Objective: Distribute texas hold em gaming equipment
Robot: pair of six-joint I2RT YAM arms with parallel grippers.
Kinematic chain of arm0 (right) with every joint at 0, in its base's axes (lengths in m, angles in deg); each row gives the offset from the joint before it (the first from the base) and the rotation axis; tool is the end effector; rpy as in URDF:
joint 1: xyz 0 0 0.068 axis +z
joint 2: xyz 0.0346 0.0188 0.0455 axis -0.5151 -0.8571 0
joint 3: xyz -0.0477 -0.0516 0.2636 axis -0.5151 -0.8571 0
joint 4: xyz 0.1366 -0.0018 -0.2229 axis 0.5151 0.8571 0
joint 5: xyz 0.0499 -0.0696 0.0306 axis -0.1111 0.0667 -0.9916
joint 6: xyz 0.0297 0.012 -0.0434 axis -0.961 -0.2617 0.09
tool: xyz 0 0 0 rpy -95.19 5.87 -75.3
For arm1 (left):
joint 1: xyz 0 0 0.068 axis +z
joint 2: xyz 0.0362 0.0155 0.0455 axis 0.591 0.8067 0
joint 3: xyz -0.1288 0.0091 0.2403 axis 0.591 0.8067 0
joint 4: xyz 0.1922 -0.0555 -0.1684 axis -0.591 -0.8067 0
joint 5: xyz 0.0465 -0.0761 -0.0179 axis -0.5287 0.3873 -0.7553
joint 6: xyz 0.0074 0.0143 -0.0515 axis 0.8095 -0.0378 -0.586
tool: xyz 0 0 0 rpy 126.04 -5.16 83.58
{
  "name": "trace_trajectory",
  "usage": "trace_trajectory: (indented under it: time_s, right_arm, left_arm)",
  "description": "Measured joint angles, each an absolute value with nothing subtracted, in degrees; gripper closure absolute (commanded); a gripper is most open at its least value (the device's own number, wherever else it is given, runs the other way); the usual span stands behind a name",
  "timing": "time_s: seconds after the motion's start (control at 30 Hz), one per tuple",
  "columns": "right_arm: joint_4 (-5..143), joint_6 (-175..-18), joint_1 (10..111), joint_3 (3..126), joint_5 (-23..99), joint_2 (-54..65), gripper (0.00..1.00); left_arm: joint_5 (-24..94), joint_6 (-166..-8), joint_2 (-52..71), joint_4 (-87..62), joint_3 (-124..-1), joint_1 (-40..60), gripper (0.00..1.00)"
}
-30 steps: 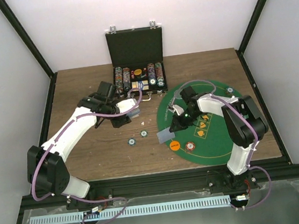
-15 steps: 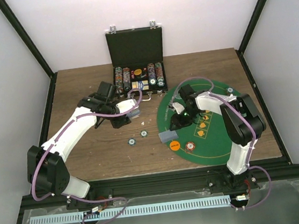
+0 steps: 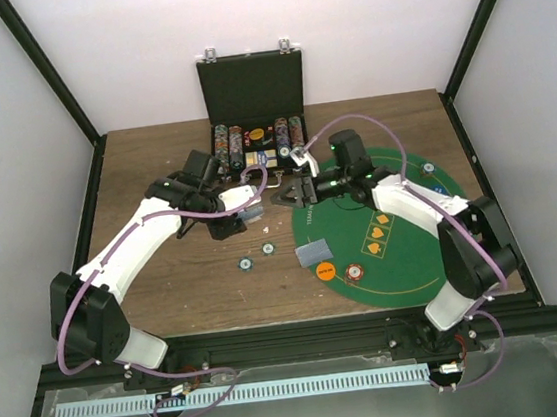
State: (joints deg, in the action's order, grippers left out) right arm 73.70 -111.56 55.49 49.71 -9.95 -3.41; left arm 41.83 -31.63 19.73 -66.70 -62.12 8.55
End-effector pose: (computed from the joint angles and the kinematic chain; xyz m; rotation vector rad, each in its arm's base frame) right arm 0.2982 0.1682 0.2551 -0.6488 2.1621 1.5103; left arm 0.2577 -0.1458 0.2804 1.6153 2.1226 -0.2724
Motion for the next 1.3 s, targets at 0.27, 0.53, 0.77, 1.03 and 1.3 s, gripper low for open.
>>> trace_trajectory:
  time_s: [0.27,0.53,0.77,1.03,1.3]
  right_arm:
    - [65.6,-116.5,60.7,50.3,-14.9,-9.3,0.16]
    - [63.9,-119.1,61.6,54.8,-15.8,-14.1,0.18]
    - [64.5,-119.3,61.8,57.6,-15.7,-17.9,0.23]
    - [70.9,-116.7,62.1,59.6,-12.7,-18.5,0.37]
    - [75.5,-114.6,61.9,59.6,-9.9,-16.7,0.49]
  left_arm:
    - [42.8,-31.8,19.7,-67.6,-62.8,8.4,0.49]
    - [43.6,-31.9,19.7,-68.0,-62.9,8.3,0.5]
    - [43.6,-32.0,19.7,-68.0,-63.5,8.3,0.51]
    - [42.9,-32.1,19.7,-67.9,-63.6,8.3,0.52]
    - [41.8,-32.1,19.7,-67.9,-63.0,8.2,0.52]
